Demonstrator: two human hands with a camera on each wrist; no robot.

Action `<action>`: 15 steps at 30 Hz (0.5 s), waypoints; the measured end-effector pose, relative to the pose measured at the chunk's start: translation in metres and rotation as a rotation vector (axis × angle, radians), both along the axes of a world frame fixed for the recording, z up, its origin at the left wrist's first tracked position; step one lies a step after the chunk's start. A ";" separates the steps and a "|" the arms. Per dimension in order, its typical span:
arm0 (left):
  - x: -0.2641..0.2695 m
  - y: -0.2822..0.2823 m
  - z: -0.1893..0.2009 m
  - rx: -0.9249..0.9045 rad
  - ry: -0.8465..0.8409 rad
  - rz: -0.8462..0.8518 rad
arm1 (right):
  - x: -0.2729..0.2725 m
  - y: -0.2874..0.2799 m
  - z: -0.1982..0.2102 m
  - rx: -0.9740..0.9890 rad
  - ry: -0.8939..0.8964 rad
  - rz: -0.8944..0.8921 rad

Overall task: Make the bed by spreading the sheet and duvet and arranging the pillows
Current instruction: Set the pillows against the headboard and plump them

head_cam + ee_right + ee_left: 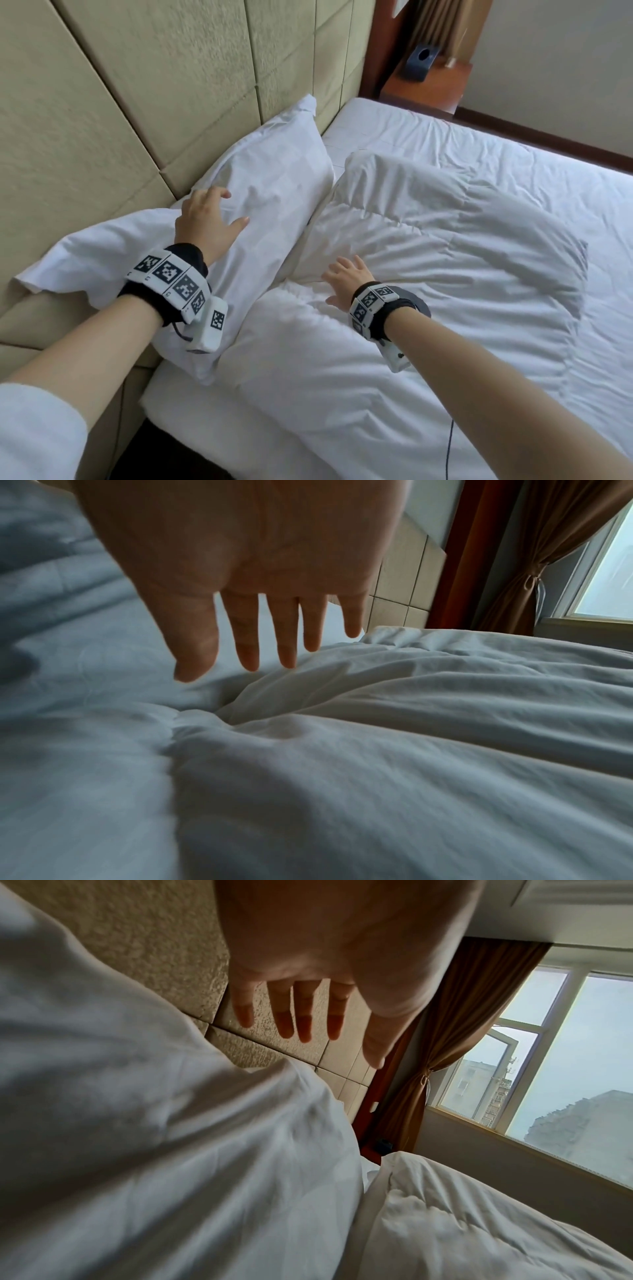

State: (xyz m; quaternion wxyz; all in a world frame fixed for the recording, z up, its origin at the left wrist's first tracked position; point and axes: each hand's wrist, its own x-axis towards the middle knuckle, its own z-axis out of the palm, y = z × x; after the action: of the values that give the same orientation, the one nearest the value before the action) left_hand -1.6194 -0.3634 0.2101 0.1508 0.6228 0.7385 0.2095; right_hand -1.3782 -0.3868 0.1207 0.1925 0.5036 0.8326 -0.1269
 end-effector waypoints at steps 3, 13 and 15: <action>-0.005 0.016 -0.004 -0.014 -0.023 -0.027 | -0.006 0.001 0.000 -0.017 0.002 -0.026; -0.019 0.097 -0.056 -0.346 0.216 -0.143 | -0.066 0.061 -0.032 -0.059 -0.214 0.040; -0.020 0.106 -0.067 -0.337 0.263 -0.177 | -0.070 0.074 -0.044 -0.015 -0.255 0.052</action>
State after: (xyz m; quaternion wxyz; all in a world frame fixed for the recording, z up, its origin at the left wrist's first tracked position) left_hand -1.6396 -0.2576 0.1434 0.1728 0.6731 0.7190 -0.0138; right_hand -1.4481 -0.3123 0.0770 0.3040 0.4925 0.8131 -0.0630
